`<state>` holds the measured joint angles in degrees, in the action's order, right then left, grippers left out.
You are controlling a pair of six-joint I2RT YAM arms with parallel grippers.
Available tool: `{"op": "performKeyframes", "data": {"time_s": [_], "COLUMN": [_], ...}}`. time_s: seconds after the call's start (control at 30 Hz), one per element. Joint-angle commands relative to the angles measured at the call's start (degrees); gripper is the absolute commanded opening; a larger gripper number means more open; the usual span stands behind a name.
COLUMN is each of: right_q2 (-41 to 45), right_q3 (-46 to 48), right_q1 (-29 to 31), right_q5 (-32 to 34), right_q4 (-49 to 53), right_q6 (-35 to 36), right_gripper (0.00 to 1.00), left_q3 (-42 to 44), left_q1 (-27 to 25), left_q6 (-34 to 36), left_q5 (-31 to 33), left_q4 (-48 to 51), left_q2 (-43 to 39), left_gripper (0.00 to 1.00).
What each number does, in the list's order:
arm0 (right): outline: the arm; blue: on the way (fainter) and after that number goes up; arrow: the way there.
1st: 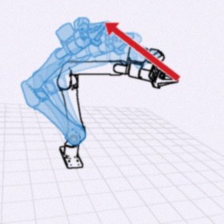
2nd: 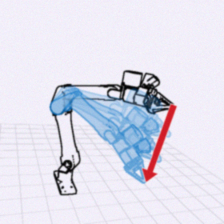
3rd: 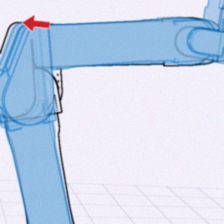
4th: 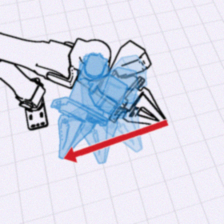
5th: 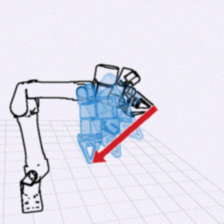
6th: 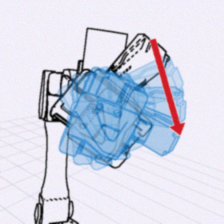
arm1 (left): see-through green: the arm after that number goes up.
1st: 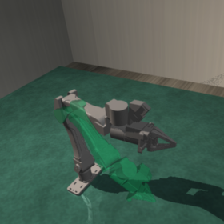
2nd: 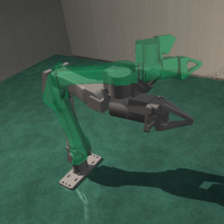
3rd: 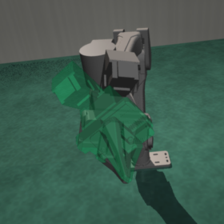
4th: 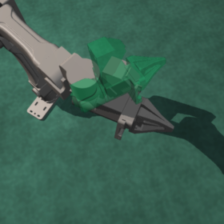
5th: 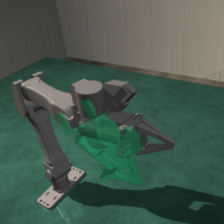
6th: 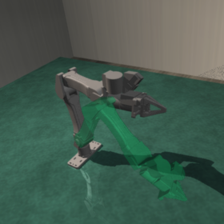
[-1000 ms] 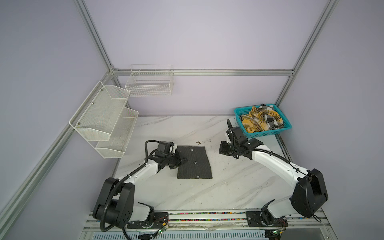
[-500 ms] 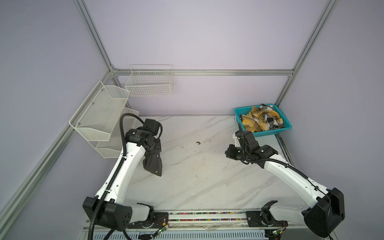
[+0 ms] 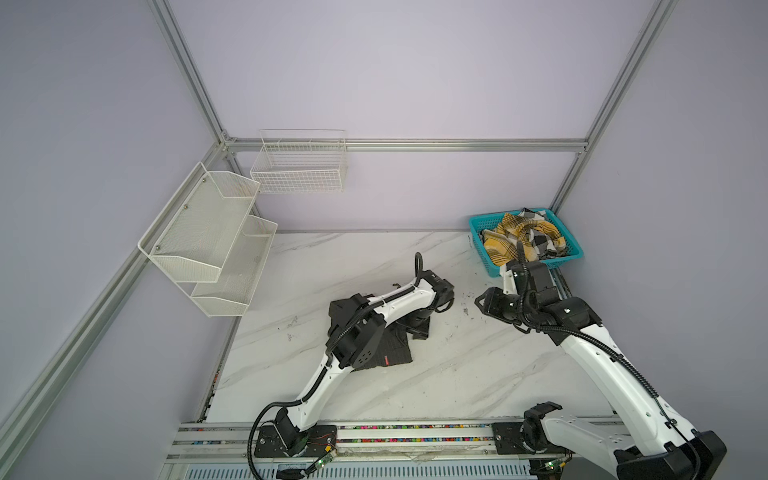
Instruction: Fold and stack the long sleeve shirts
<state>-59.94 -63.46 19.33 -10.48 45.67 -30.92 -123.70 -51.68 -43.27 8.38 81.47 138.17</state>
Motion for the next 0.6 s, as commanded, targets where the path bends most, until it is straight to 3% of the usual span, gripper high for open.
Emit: {"op": "performKeyframes", "data": {"time_s": [0.0, 0.13, 0.27, 0.33, 0.4, 0.5, 0.57], "right_q2": [2.40, 2.51, 1.19, 0.18, -3.63, -13.02, -19.45], "right_q3": [-5.43, -8.77, -5.13, -3.19, -1.30, -1.51, -1.92], "right_q1": [-1.23, -1.18, -0.79, 1.33, 8.46, 22.22, 25.47], "right_q5": [3.04, 0.27, -7.96, -9.95, -9.38, -2.94, -3.56], "right_q4": [8.31, 10.43, 6.67, 3.46, -0.80, -7.50, -12.57], "right_q6": [2.11, 1.65, 3.89, 3.39, 1.92, -1.47, -3.31], "right_gripper": [0.49, 0.51, 0.42, 0.44, 0.47, 0.49, 0.48], "left_q3": [-13.69, -9.75, 13.43, 26.69, 40.85, 56.24, 63.69], "left_q1": [-1.73, 0.76, 6.91, 11.97, 18.37, 26.56, 32.29], "left_q6": [-7.42, -8.52, -8.85, -9.03, -8.14, -4.97, -3.50], "left_q5": [-9.44, -6.61, -1.82, -2.34, -5.38, -6.06, -8.05], "left_q4": [-7.10, -9.09, -13.30, -16.89, -21.67, -26.20, -28.49], "left_q2": [1.19, -7.16, -26.78, -37.56, -48.95, -63.15, -69.00], "left_gripper": [0.86, 0.86, 0.81, 0.76, 0.74, 0.68, 0.67]}}
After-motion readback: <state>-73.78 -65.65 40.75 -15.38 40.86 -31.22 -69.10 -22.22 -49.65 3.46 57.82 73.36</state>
